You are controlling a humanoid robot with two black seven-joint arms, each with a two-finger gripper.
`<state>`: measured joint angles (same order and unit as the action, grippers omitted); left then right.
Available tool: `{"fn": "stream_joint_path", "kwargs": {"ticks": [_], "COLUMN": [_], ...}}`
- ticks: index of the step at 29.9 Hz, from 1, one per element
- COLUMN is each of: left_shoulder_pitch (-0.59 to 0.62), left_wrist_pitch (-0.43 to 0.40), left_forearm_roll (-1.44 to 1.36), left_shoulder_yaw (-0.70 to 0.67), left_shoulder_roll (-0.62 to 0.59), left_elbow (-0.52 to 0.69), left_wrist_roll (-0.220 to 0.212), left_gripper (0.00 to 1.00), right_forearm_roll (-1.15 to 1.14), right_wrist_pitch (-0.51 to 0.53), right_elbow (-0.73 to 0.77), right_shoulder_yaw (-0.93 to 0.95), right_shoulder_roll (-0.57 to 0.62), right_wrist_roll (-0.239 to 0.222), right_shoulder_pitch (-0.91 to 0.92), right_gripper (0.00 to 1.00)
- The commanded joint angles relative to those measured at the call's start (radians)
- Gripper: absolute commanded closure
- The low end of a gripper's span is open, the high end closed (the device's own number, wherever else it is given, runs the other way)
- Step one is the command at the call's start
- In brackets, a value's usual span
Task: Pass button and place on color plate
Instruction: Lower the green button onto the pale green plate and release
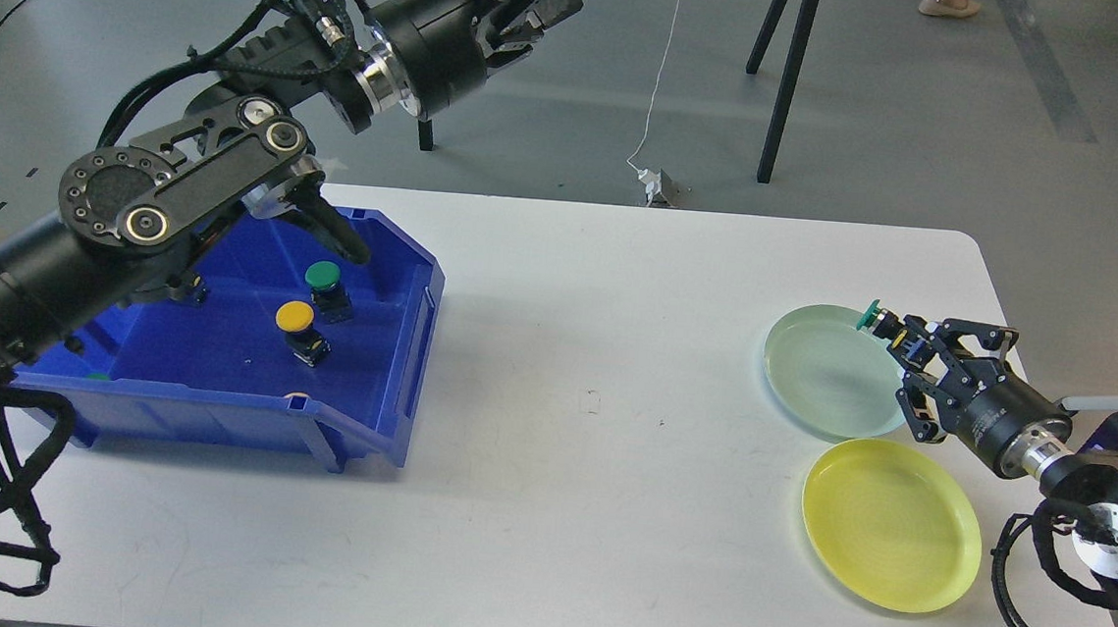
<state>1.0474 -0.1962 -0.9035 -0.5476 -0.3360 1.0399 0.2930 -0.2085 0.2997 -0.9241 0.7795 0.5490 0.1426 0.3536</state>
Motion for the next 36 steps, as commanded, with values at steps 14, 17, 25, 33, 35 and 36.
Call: {"fn": "stream_joint_path", "kwargs": {"ticks": [14,17,25,33,35,36], "left_shoulder_pitch": [-0.006,-0.006,-0.006,-0.004,-0.006,-0.006], "left_wrist_pitch": [-0.002,0.001,-0.002,-0.006,-0.006,-0.003], "left_forearm_roll": [0.000,-0.003,-0.005,-0.003,-0.002,-0.002], "left_shoulder_yaw": [0.006,0.006,0.008,-0.002,-0.005,-0.005], "left_shoulder_roll": [0.003,0.005,-0.002,-0.006,-0.011,-0.014], "left_elbow": [0.000,0.000,0.000,0.009,0.018,0.026], "left_wrist_roll": [-0.002,-0.002,-0.002,-0.002,0.000,0.000], "left_gripper": [0.01,0.01,0.01,0.01,0.01,0.01], "right_forearm_roll": [0.001,0.003,0.012,0.015,0.015,0.015], "right_wrist_pitch": [-0.001,-0.001,-0.001,0.053,0.058,0.058], "right_elbow": [0.192,0.212,0.217,0.087,0.024,-0.013], "right_shoulder_yaw": [-0.046,-0.043,-0.037,0.004,0.056,0.085], "right_shoulder_roll": [-0.141,-0.141,-0.139,-0.094,-0.055,-0.035], "right_wrist_roll": [0.000,-0.001,-0.003,-0.001,-0.001,0.000], "right_shoulder_pitch": [0.067,0.068,0.071,0.071,0.070,0.070], "right_gripper": [0.56,0.47,0.36,0.22,0.15,0.11]}}
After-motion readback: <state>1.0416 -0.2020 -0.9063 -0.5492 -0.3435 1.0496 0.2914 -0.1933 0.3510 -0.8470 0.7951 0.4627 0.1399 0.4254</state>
